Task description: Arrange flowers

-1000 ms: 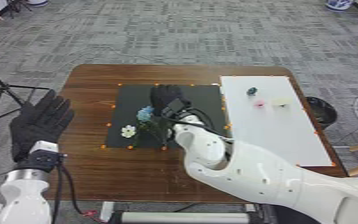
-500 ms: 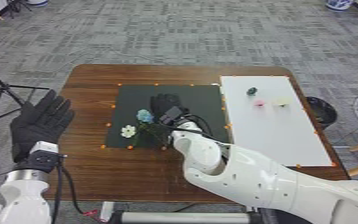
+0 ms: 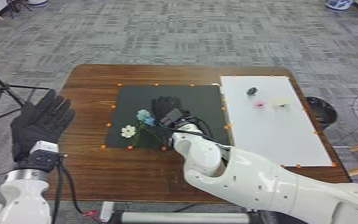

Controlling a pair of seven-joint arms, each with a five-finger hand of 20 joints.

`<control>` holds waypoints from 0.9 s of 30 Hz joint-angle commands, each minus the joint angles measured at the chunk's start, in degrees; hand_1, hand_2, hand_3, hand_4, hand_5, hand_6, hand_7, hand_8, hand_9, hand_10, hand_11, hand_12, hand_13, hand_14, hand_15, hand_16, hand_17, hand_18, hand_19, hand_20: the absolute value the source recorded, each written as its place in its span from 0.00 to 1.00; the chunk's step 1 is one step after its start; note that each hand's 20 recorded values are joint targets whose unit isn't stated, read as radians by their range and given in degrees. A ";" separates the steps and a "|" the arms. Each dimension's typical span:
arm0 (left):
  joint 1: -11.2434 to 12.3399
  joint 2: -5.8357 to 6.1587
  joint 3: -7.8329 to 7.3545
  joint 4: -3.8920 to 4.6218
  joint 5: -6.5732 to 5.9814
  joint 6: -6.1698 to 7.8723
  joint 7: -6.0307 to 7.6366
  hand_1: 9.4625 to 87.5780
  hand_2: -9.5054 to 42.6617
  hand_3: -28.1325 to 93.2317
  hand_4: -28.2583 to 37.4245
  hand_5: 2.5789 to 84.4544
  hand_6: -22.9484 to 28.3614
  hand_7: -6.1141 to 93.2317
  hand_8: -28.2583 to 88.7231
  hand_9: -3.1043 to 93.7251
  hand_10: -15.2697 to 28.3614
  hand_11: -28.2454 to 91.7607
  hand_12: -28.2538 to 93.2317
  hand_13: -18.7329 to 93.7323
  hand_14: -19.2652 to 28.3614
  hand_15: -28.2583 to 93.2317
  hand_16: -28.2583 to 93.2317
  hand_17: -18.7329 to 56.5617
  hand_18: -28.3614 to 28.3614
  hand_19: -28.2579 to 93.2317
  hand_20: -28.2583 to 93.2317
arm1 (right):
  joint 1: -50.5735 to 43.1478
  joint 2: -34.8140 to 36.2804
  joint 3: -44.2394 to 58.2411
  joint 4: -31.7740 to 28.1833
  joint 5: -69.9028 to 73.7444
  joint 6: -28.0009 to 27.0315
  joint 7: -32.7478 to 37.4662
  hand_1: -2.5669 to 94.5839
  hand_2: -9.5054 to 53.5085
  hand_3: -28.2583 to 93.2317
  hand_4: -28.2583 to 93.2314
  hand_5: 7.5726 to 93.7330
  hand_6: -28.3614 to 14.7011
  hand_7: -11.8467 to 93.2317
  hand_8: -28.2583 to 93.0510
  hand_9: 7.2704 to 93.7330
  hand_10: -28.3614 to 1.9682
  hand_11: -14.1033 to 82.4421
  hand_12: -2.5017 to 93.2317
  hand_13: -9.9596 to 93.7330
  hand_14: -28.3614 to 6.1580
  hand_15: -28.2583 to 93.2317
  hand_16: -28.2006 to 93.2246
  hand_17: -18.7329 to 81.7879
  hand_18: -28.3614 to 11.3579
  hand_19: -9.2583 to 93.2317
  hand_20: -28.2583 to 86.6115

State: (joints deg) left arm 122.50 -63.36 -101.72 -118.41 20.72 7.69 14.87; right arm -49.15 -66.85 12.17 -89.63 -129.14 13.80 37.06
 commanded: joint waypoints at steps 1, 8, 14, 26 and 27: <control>0.60 -0.18 -0.24 -0.22 -0.01 -0.59 -0.24 0.22 0.54 0.81 0.00 0.46 0.63 0.14 0.18 0.35 0.71 0.40 0.30 0.37 0.71 0.42 0.20 0.14 0.73 0.50 0.31 | -0.63 0.70 0.66 -2.67 0.06 0.01 0.67 0.59 0.00 0.84 0.00 0.73 0.62 0.33 0.24 0.69 0.53 0.30 0.20 0.77 0.73 0.66 0.58 0.54 0.19 0.86 0.55; 0.47 -0.32 -0.10 0.00 -0.01 -0.74 -0.32 0.22 0.53 0.81 0.00 0.46 0.63 0.14 0.18 0.34 0.70 0.39 0.31 0.37 0.71 0.41 0.20 0.14 0.73 0.49 0.31 | -1.58 1.54 3.24 -4.34 0.64 -0.08 1.21 0.57 0.00 0.85 0.00 0.71 0.62 0.30 0.22 0.68 0.51 0.30 0.20 0.77 0.71 0.66 0.57 0.54 0.18 0.85 0.55; 0.85 -0.53 -0.27 -0.14 -0.13 -0.68 0.01 0.22 0.53 0.81 0.00 0.46 0.63 0.14 0.18 0.34 0.70 0.39 0.31 0.37 0.71 0.40 0.21 0.14 0.73 0.49 0.31 | -3.44 4.48 12.13 -5.55 1.31 0.89 2.49 0.53 0.00 0.86 0.01 0.69 0.62 0.29 0.15 0.66 0.49 0.29 0.20 0.76 0.68 0.68 0.55 0.54 0.18 0.85 0.55; 2.45 -0.87 -1.25 -0.80 0.16 -1.01 0.36 0.22 0.53 0.81 0.00 0.46 0.63 0.14 0.18 0.35 0.70 0.39 0.31 0.37 0.71 0.40 0.21 0.14 0.73 0.49 0.31 | -1.63 16.01 20.59 -0.62 4.76 -1.74 6.01 0.53 0.00 0.86 0.01 0.60 0.57 0.25 0.14 0.57 0.49 0.26 0.18 0.74 0.66 0.70 0.54 0.53 0.18 0.85 0.54; 2.57 -0.92 -1.24 -0.93 0.00 -0.81 0.59 0.22 0.54 0.81 0.00 0.46 0.63 0.14 0.18 0.35 0.70 0.39 0.31 0.37 0.71 0.40 0.21 0.14 0.73 0.49 0.31 | -2.04 17.07 21.00 -0.97 4.23 -2.63 6.15 0.54 0.00 0.85 0.01 0.60 0.57 0.25 0.14 0.57 0.49 0.26 0.18 0.74 0.67 0.70 0.54 0.53 0.18 0.85 0.54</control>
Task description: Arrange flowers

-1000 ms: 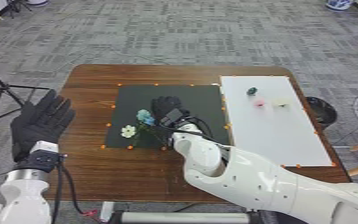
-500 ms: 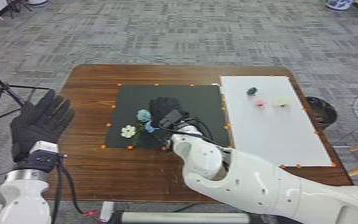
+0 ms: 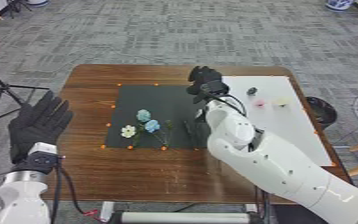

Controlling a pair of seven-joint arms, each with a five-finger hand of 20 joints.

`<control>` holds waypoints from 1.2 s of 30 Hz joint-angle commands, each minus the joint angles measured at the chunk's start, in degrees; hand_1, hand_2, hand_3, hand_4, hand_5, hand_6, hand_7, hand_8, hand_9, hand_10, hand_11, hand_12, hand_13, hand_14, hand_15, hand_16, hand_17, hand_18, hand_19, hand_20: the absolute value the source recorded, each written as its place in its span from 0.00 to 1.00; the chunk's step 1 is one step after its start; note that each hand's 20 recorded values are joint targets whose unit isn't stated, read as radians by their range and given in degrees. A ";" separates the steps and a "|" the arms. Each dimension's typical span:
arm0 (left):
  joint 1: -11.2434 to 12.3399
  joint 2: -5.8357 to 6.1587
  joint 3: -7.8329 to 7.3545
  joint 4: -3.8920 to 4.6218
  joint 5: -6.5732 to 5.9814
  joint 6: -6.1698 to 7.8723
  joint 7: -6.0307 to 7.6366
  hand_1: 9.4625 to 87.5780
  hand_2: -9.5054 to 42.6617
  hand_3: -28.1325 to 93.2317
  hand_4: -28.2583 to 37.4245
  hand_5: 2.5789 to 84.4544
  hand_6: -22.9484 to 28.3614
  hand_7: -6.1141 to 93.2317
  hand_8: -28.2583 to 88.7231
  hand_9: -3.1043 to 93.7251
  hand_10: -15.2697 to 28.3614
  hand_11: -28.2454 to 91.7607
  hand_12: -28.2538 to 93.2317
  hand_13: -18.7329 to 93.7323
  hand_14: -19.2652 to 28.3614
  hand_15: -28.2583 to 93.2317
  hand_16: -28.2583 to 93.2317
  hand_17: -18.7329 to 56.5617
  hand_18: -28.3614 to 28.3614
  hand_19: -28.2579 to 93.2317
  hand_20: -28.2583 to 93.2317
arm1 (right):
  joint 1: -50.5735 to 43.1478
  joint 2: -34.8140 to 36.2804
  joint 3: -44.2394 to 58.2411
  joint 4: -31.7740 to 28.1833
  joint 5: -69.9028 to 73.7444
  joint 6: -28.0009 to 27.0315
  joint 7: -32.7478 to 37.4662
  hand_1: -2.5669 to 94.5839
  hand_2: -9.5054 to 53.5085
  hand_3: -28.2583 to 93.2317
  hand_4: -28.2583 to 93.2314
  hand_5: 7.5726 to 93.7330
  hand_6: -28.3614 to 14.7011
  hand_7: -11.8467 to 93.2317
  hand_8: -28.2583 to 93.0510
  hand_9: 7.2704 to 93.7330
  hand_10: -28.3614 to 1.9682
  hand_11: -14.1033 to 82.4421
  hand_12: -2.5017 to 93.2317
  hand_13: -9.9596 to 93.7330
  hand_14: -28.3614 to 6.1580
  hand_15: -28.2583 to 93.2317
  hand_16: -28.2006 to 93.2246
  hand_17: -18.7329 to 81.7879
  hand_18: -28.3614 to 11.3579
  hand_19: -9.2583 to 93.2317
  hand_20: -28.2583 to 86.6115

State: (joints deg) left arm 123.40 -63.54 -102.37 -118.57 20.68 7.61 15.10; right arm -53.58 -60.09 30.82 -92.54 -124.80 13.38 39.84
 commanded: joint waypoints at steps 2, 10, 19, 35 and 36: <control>1.63 -0.77 -0.47 -0.76 0.10 -0.63 0.43 0.22 0.54 0.81 0.00 0.46 0.63 0.14 0.18 0.35 0.70 0.39 0.31 0.37 0.71 0.40 0.21 0.14 0.74 0.49 0.31 | 1.48 12.79 2.81 0.87 -0.45 -3.02 4.14 0.55 0.00 0.85 0.00 0.60 0.57 0.25 0.14 0.57 0.49 0.26 0.18 0.74 0.68 0.70 0.54 0.52 0.18 0.85 0.54; 2.53 -1.01 -0.93 -1.21 -0.02 -0.46 0.91 0.22 0.54 0.80 0.00 0.46 0.63 0.14 0.18 0.35 0.70 0.39 0.31 0.37 0.70 0.40 0.21 0.14 0.74 0.49 0.31 | -3.95 19.75 6.35 -1.67 0.24 -4.53 5.69 0.51 0.00 0.86 0.02 0.59 0.55 0.24 0.15 0.56 0.46 0.26 0.17 0.74 0.62 0.71 0.52 0.52 0.18 0.85 0.54; 2.09 -1.18 -0.79 -0.97 0.30 -0.51 0.64 0.21 0.54 0.80 0.00 0.46 0.63 0.14 0.18 0.35 0.70 0.39 0.31 0.37 0.70 0.40 0.21 0.15 0.73 0.49 0.31 | -5.23 18.69 7.75 0.14 4.67 -9.82 3.00 0.50 0.00 0.86 0.03 0.60 0.55 0.23 0.15 0.55 0.48 0.25 0.17 0.74 0.59 0.72 0.50 0.52 0.18 0.85 0.54; 2.18 -1.18 -0.70 -1.17 0.58 -0.72 1.39 0.22 0.54 0.80 0.00 0.46 0.63 0.14 0.18 0.35 0.70 0.39 0.31 0.37 0.70 0.40 0.21 0.15 0.74 0.49 0.31 | -6.66 19.68 4.67 1.10 1.09 -9.79 3.87 0.62 0.00 0.80 0.00 0.71 0.64 0.35 0.23 0.69 0.60 0.32 0.23 0.76 0.69 0.72 0.56 0.53 0.20 0.85 0.57; 2.19 -1.14 -0.72 -1.15 0.56 -0.80 1.31 0.22 0.54 0.80 0.00 0.46 0.63 0.14 0.18 0.35 0.70 0.39 0.31 0.37 0.70 0.40 0.21 0.15 0.74 0.49 0.31 | -6.82 19.62 4.64 1.14 0.90 -9.63 4.16 0.63 0.00 0.79 0.00 0.71 0.64 0.36 0.23 0.71 0.61 0.31 0.26 0.76 0.69 0.72 0.56 0.53 0.20 0.85 0.57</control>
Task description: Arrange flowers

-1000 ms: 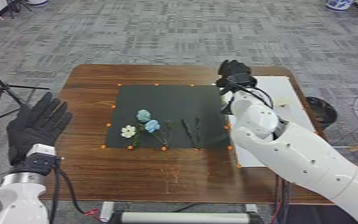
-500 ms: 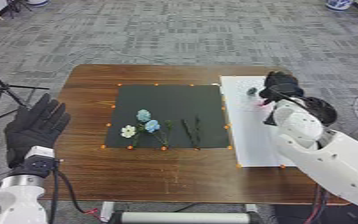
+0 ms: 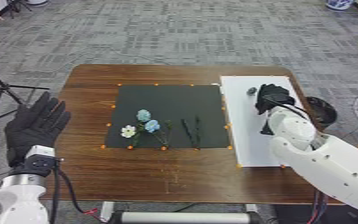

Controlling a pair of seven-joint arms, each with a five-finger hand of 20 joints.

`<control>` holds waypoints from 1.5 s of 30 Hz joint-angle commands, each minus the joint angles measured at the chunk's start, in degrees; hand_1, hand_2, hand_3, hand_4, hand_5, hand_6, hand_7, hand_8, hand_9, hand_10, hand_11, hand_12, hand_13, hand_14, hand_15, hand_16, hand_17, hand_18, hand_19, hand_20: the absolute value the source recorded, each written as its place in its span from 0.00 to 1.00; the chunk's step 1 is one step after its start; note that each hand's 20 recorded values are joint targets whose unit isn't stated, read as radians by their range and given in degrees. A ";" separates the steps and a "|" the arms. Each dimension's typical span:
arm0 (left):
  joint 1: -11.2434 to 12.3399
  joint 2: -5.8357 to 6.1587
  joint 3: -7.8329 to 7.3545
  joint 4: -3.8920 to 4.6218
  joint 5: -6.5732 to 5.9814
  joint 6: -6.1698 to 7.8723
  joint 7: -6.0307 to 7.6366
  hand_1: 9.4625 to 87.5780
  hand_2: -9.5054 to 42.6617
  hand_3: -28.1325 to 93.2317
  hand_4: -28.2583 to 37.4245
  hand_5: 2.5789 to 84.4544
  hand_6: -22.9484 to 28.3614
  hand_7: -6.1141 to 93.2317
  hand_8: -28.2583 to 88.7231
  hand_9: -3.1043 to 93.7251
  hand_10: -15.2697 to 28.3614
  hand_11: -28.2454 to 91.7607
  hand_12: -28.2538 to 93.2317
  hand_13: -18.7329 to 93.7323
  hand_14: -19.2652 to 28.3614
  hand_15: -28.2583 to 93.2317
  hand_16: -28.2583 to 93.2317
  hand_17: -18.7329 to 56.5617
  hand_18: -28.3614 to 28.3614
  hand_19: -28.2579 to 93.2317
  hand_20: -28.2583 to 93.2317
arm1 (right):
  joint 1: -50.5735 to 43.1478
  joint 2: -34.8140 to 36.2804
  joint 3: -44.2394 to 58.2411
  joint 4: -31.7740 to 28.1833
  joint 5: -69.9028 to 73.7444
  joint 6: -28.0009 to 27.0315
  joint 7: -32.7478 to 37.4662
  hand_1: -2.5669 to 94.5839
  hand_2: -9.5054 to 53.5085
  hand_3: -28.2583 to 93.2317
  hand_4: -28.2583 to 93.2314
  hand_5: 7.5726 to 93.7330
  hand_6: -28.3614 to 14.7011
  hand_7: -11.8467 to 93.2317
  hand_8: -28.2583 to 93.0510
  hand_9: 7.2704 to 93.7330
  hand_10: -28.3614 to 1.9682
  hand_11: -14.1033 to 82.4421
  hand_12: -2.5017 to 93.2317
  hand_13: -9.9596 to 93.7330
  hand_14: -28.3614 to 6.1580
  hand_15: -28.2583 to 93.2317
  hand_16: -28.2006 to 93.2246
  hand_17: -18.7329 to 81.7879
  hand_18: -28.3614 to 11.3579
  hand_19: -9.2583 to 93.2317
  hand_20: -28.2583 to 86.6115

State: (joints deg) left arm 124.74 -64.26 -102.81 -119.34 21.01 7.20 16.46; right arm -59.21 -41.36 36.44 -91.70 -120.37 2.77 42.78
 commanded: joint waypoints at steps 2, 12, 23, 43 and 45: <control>1.00 -0.60 -0.47 -0.47 0.18 -0.51 -0.17 0.22 0.54 0.80 0.00 0.46 0.63 0.14 0.18 0.35 0.70 0.39 0.31 0.37 0.70 0.40 0.21 0.15 0.74 0.49 0.31 | -1.04 0.70 -1.41 0.56 -3.62 1.22 1.46 0.65 0.00 0.79 0.00 0.71 0.65 0.41 0.24 0.75 0.64 0.27 0.34 0.76 0.70 0.74 0.57 0.53 0.20 0.85 0.58; 0.83 -0.62 -0.31 -0.44 0.22 -0.48 -0.52 0.22 0.54 0.80 0.00 0.46 0.63 0.14 0.18 0.35 0.70 0.39 0.31 0.37 0.71 0.40 0.21 0.15 0.74 0.49 0.31 | -1.36 0.67 0.27 -1.59 -5.04 3.67 0.74 0.68 0.00 0.79 0.00 0.71 0.70 0.56 0.29 0.82 0.68 0.38 0.57 0.78 0.68 0.79 0.59 0.57 0.21 0.87 0.59; 0.54 -0.40 -0.09 -0.20 0.12 -0.12 -0.58 0.22 0.54 0.80 0.00 0.46 0.63 0.14 0.18 0.35 0.70 0.39 0.31 0.37 0.71 0.40 0.21 0.15 0.74 0.49 0.31 | -1.77 -2.87 3.21 -12.95 2.74 9.35 -5.03 0.68 0.00 0.81 0.00 0.72 0.69 0.55 0.30 0.82 0.67 0.37 0.59 0.79 0.70 0.76 0.60 0.57 0.21 0.86 0.59; -2.23 0.51 1.99 1.11 0.51 -0.81 -2.14 0.22 0.55 0.80 0.00 0.46 0.63 0.14 0.18 0.34 0.70 0.38 0.31 0.37 0.71 0.39 0.21 0.15 0.73 0.49 0.31 | 4.10 -23.88 -9.44 -6.01 1.20 11.39 -7.70 0.67 0.00 0.81 0.00 0.71 0.70 0.56 0.30 0.82 0.67 0.37 0.59 0.79 0.71 0.75 0.60 0.56 0.22 0.85 0.58; -9.05 0.81 4.92 5.15 0.68 0.36 -3.55 0.22 0.55 0.80 0.00 0.46 0.63 0.14 0.18 0.34 0.70 0.38 0.31 0.37 0.71 0.39 0.22 0.15 0.73 0.49 0.31 | 4.02 -26.53 -6.26 -1.05 0.99 8.90 -11.46 0.68 0.00 0.81 0.00 0.71 0.70 0.56 0.30 0.81 0.66 0.37 0.59 0.79 0.70 0.75 0.60 0.56 0.22 0.85 0.58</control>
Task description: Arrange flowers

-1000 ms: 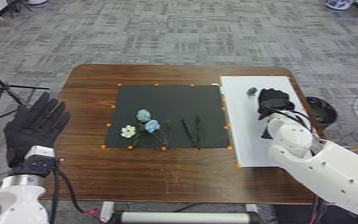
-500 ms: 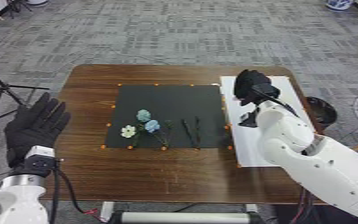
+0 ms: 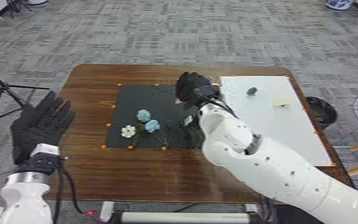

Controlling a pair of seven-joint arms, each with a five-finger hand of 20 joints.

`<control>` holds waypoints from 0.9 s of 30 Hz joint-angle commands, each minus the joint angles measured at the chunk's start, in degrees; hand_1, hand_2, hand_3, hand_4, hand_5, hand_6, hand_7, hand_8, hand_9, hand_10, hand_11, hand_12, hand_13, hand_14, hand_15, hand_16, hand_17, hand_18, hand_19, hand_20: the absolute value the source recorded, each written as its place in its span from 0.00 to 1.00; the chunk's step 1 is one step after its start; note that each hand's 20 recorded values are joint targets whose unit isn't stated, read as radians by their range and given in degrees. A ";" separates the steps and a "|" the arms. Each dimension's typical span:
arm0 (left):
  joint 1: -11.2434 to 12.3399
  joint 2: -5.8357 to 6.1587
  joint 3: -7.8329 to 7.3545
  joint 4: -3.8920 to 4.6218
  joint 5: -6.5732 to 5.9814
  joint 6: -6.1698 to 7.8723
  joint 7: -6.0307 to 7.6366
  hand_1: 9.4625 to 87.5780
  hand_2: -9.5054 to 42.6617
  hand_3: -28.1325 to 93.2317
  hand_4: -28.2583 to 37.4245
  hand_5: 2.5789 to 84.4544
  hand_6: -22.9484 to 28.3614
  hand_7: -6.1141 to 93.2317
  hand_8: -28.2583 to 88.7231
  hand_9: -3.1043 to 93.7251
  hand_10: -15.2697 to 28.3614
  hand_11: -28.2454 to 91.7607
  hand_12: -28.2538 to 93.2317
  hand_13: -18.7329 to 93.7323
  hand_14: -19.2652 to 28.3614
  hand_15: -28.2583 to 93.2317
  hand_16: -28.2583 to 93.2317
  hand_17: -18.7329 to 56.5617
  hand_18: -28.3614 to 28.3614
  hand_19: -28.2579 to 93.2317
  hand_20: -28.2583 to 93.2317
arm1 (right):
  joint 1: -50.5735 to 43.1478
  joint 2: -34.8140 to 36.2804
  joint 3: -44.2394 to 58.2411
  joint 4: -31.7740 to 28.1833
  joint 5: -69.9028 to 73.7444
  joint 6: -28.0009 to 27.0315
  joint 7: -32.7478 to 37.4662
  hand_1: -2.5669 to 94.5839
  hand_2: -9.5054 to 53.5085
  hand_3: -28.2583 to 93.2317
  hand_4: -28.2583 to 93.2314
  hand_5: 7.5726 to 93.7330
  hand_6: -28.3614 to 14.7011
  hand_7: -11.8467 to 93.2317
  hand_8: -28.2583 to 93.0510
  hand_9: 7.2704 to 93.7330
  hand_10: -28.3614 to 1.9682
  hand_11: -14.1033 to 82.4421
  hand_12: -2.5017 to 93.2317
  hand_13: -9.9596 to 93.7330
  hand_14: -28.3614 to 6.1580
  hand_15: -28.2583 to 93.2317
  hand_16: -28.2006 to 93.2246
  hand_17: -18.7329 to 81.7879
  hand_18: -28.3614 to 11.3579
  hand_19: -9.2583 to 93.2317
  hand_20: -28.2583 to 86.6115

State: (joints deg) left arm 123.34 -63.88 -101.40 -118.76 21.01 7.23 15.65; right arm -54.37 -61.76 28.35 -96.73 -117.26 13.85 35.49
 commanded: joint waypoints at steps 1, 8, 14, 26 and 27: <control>-14.90 0.52 6.07 10.71 0.76 -0.13 -4.02 0.22 0.55 0.80 0.00 0.46 0.63 0.14 0.18 0.34 0.69 0.38 0.31 0.37 0.71 0.39 0.22 0.15 0.73 0.49 0.31 | 1.06 -9.52 3.26 11.30 -2.25 -2.96 -7.65 0.68 0.00 0.81 0.00 0.71 0.70 0.56 0.30 0.81 0.66 0.37 0.59 0.79 0.71 0.75 0.60 0.56 0.22 0.85 0.58; -6.33 0.37 2.66 4.57 0.54 -1.20 -2.45 0.22 0.55 0.80 0.00 0.46 0.63 0.14 0.18 0.35 0.70 0.38 0.31 0.37 0.71 0.39 0.22 0.15 0.73 0.49 0.32 | -0.99 -6.31 -1.89 5.67 -3.46 -0.19 -1.60 0.68 0.00 0.80 0.00 0.70 0.69 0.57 0.29 0.81 0.67 0.37 0.58 0.79 0.71 0.75 0.60 0.56 0.22 0.84 0.58; -0.44 -0.03 0.49 0.56 0.38 -2.49 -1.44 0.22 0.55 0.80 0.00 0.46 0.63 0.14 0.18 0.35 0.71 0.39 0.31 0.37 0.71 0.40 0.22 0.15 0.73 0.49 0.32 | -2.51 -3.66 -4.80 1.17 -4.42 0.09 2.92 0.69 0.00 0.79 0.00 0.69 0.70 0.58 0.28 0.81 0.67 0.38 0.57 0.79 0.71 0.75 0.59 0.56 0.23 0.84 0.58; -2.08 1.78 0.10 0.08 1.33 -3.26 -1.60 0.22 0.54 0.81 0.00 0.47 0.63 0.14 0.18 0.35 0.71 0.40 0.31 0.37 0.69 0.40 0.20 0.15 0.74 0.49 0.31 | -3.39 -4.15 -3.81 1.24 -4.86 1.36 2.51 0.69 0.00 0.78 0.01 0.69 0.70 0.59 0.28 0.80 0.68 0.38 0.56 0.79 0.72 0.75 0.59 0.56 0.23 0.84 0.58; -2.41 1.90 0.32 0.20 1.56 -3.15 -1.62 0.22 0.54 0.81 0.00 0.47 0.63 0.14 0.18 0.35 0.71 0.40 0.31 0.37 0.68 0.40 0.20 0.15 0.74 0.49 0.31 | -3.34 -4.31 -3.70 1.50 -4.76 1.11 2.33 0.69 0.00 0.78 0.01 0.69 0.70 0.59 0.28 0.80 0.68 0.38 0.56 0.79 0.72 0.75 0.59 0.56 0.23 0.84 0.58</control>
State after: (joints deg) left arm 120.84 -62.26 -102.23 -121.65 21.63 4.54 14.79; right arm -58.62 -64.99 24.01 -96.59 -120.79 13.63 38.15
